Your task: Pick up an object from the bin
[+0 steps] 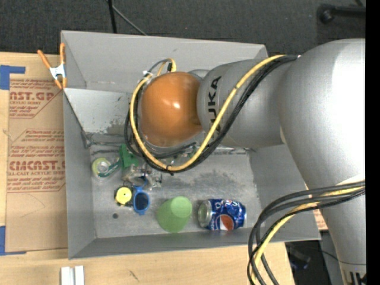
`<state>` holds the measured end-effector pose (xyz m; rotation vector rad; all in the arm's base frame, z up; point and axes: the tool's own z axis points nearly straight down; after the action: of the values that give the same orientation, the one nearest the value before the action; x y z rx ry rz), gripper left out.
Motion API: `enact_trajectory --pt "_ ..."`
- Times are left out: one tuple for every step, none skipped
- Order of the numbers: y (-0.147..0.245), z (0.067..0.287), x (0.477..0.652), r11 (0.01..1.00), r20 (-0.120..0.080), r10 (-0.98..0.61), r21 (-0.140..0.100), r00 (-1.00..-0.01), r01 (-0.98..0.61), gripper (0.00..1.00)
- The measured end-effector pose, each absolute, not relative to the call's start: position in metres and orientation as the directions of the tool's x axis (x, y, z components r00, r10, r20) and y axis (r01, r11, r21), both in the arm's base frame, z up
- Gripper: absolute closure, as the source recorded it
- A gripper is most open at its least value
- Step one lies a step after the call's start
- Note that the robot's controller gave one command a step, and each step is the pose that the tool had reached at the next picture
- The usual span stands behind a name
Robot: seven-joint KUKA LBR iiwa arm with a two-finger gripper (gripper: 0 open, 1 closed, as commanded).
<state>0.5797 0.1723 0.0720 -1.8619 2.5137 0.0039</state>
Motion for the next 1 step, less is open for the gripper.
enact_trajectory --pt "0.1737 0.0845 0.5799 0.294 -0.005 -0.956 0.0 -0.294 -0.956 1.0"
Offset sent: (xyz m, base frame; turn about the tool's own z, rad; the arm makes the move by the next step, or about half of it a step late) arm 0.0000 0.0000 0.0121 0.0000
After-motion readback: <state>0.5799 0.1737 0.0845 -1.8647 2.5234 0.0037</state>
